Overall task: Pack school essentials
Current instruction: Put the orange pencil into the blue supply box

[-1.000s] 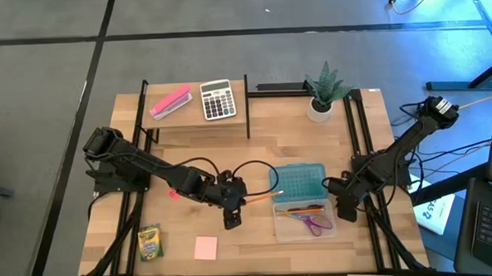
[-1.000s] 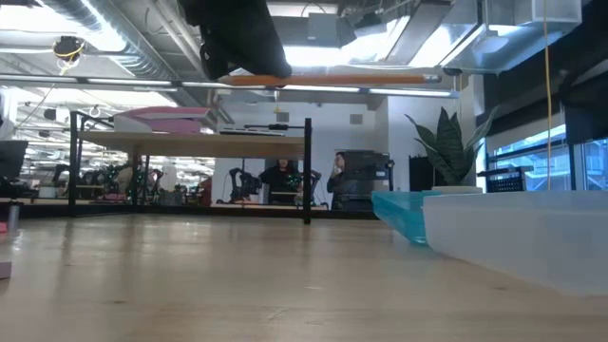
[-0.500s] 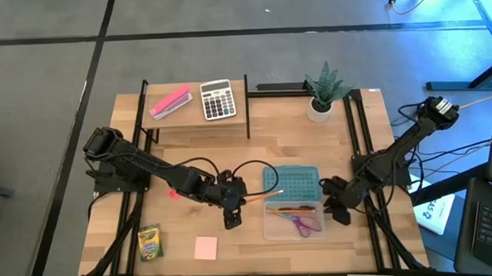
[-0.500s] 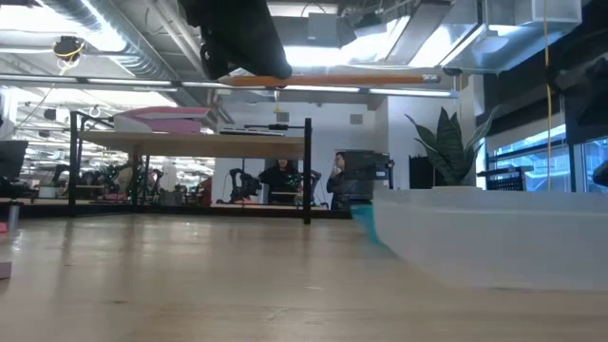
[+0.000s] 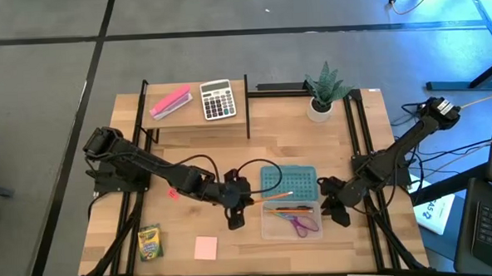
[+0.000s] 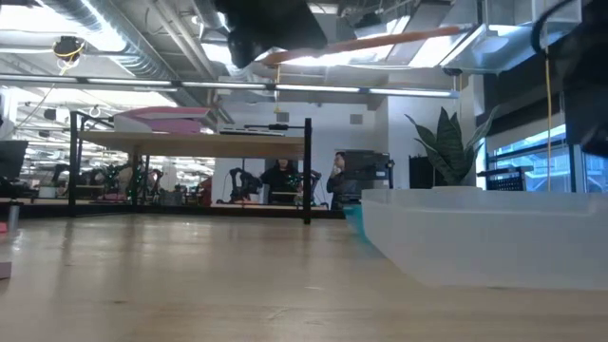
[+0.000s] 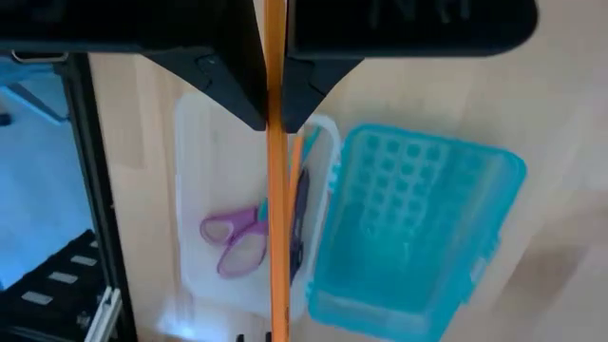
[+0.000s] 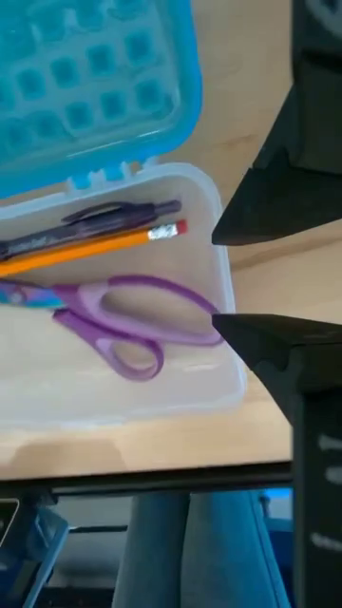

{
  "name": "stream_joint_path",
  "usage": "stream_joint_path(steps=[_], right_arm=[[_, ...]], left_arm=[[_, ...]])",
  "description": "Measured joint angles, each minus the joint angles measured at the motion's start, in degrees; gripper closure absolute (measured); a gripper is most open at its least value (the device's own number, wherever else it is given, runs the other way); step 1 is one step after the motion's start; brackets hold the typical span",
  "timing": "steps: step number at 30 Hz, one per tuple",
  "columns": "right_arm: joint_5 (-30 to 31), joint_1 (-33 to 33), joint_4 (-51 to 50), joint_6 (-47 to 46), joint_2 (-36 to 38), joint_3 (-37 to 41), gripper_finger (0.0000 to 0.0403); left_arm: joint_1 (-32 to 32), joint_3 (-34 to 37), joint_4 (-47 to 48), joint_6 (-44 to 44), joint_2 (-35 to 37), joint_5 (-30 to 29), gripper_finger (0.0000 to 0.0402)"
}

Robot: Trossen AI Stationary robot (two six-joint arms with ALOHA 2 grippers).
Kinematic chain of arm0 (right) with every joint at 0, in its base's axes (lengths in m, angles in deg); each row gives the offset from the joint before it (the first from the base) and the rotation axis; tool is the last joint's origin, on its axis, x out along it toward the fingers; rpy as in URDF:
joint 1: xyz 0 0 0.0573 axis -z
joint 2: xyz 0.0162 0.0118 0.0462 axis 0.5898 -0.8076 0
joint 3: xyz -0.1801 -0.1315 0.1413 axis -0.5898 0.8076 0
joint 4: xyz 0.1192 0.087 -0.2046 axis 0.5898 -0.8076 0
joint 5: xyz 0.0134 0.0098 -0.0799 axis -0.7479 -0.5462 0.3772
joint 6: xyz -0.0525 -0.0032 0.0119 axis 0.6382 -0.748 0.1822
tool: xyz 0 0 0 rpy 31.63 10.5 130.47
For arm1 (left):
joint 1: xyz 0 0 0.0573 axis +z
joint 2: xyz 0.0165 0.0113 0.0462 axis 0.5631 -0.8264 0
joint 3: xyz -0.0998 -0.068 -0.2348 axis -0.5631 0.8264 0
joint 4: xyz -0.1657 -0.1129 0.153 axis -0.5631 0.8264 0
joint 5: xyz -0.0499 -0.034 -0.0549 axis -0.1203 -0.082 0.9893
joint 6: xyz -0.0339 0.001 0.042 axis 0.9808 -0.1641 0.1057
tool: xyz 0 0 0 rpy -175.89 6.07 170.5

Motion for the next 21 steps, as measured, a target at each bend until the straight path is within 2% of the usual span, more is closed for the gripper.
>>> stream_joint_path(steps=[4,12,17,21], right_arm=[[0.78,0.00,-9.47,2.14,0.00,-6.67,0.0274],[8.13,-0.22,-29.78,4.15,0.04,-21.69,0.0274],[11.74,-0.22,-33.55,7.31,0.08,-28.04,0.0274],[12.10,-0.22,-33.85,10.88,0.02,-31.58,0.0274]], left_arm=[[0.84,0.00,-1.23,-1.89,0.00,0.00,0.0388],[2.01,0.01,-7.60,-5.72,-1.22,-0.08,0.0388],[1.99,0.04,-13.49,-8.75,-4.66,-0.17,0.0388],[2.25,-0.01,-18.88,-8.58,-6.86,-0.20,0.0388]])
